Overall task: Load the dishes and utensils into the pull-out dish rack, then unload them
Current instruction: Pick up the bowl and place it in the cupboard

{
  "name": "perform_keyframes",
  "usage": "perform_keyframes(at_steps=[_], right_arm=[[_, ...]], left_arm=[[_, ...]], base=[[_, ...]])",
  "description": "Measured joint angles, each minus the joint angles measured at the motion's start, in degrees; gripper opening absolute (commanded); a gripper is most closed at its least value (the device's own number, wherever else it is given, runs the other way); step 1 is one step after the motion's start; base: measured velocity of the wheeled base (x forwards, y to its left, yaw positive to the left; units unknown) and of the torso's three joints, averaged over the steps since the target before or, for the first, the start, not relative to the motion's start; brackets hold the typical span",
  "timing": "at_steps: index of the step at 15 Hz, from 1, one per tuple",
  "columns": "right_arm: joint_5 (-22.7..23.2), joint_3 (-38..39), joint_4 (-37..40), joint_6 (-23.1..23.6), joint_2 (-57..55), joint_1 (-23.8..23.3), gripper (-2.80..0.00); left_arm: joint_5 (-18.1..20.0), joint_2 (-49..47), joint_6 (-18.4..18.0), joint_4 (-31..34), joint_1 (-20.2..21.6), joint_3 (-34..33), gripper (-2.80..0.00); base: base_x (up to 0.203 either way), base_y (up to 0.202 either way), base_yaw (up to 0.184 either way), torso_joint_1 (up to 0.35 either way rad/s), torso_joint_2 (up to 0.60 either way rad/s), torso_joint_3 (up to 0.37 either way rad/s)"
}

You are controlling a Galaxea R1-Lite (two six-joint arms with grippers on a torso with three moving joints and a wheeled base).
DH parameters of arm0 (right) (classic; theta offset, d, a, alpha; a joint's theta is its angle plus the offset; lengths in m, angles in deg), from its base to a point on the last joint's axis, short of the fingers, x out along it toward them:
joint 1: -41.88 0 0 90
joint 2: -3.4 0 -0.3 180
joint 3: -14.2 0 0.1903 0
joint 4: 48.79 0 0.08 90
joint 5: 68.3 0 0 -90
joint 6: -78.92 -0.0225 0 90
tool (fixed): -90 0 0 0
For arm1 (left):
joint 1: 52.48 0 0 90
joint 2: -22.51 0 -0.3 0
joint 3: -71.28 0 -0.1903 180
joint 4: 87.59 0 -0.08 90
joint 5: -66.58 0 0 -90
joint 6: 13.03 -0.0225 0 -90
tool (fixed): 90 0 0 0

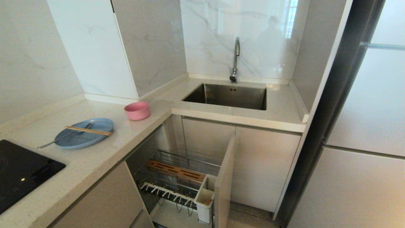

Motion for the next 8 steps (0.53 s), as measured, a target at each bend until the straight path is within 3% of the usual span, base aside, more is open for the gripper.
perform_keyframes(at_steps=[8], right_arm=[[0.0, 0.0, 0.0, 0.0, 0.0, 0.0, -2.8]], left_arm=[[0.3, 14.6, -1.0, -1.8, -3.3, -15.3, -2.8]], base=[[0.0, 0.0, 0.0, 0.0, 0.0, 0.0]])
